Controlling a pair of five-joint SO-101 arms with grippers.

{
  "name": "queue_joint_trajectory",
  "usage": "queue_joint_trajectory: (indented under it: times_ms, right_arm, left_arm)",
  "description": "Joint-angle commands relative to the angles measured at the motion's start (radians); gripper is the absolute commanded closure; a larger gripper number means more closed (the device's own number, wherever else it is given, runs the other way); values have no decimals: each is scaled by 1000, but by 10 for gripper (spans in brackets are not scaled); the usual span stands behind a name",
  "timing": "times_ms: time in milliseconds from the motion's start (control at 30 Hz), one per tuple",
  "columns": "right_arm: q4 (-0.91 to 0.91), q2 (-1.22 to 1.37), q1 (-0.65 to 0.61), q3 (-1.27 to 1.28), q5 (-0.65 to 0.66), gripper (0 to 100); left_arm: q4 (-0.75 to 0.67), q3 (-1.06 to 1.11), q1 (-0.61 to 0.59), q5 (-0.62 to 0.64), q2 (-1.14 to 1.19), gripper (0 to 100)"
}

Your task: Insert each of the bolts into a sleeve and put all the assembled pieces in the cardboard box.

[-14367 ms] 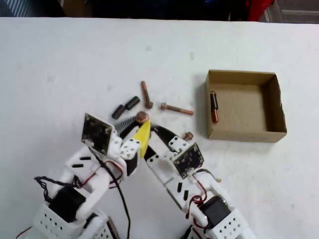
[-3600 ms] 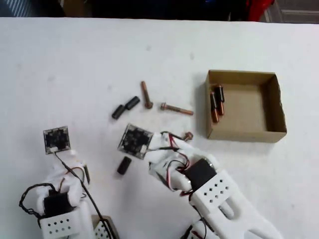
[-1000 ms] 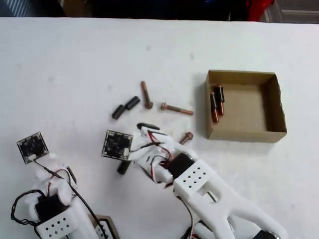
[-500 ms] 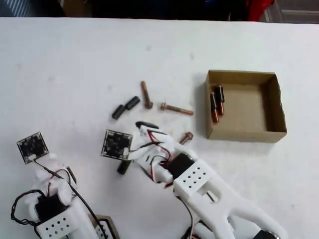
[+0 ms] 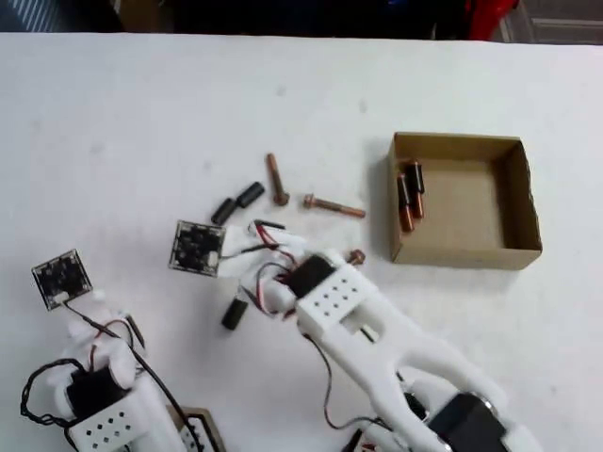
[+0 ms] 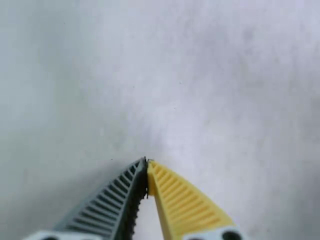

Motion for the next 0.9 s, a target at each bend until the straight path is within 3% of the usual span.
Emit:
queue_joint_trajectory:
  times_ms: [0,400,567,867]
  right_arm:
    - [-10,38,10,-80,11,805]
    - [-8,65,4,-63,12,806]
    - [-10,62,-50,11,190,805]
    - [-7,56,-84,43,236,805]
  left_arm:
    - [6,0,-10,-8,-7,977]
    - [6,0,-24,-8,-7,977]
    - [6,0,-67,-8,-7,977]
    - [6,0,-82,-8,-7,977]
